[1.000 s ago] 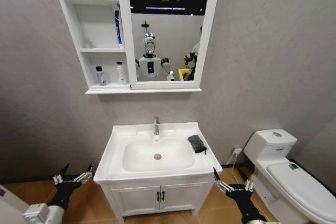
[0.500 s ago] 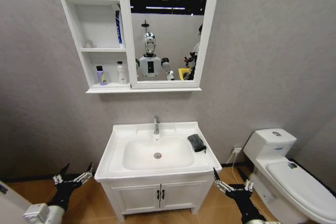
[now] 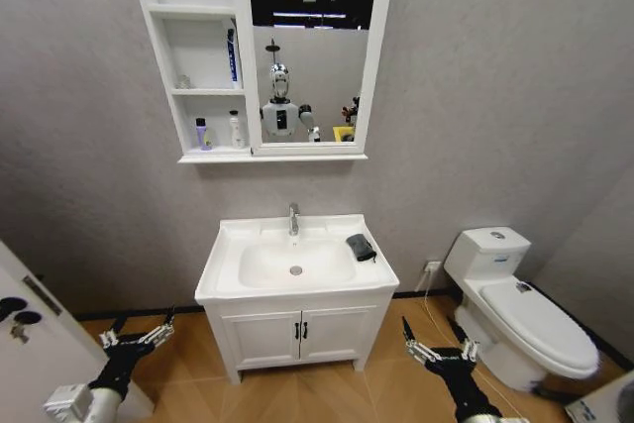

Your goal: Move facial cleanser and shampoo from washbasin to cabinet, then wipe washbasin with towel.

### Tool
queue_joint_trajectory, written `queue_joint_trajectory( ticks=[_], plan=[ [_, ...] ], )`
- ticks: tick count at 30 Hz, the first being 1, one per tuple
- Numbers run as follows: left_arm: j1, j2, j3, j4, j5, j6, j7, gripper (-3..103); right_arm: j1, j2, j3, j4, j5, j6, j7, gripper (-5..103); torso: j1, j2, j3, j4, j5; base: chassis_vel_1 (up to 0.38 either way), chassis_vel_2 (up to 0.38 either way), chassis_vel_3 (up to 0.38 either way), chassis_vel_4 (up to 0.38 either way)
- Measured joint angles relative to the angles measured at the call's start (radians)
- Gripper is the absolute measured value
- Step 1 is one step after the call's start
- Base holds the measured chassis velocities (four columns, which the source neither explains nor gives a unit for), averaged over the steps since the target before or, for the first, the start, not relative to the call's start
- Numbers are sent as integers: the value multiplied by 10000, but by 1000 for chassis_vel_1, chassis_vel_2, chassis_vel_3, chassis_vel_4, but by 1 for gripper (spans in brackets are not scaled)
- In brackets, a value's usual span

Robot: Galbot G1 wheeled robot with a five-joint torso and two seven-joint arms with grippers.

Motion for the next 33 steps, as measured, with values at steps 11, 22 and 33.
queue_joint_trajectory(
  ticks=[11, 22, 33],
  plan=[
    [1, -1, 1, 0, 0, 0, 0, 100, -2, -1, -1, -3, 1, -1, 2, 100, -2, 2, -1, -3, -11, 361, -363, -360, 360],
    [0, 0, 1, 1, 0, 0, 0, 100, -3, -2, -1, -4, 1, -1, 1, 100, 4, -1, 1, -7, -18, 351, -351, -347, 351],
    [4, -1, -2, -1, 0, 0, -2, 100, -4, -1, -2, -4, 1, -1, 0, 100, -7, 5, -2, -7, 0, 206, -182, -246, 214]
  ],
)
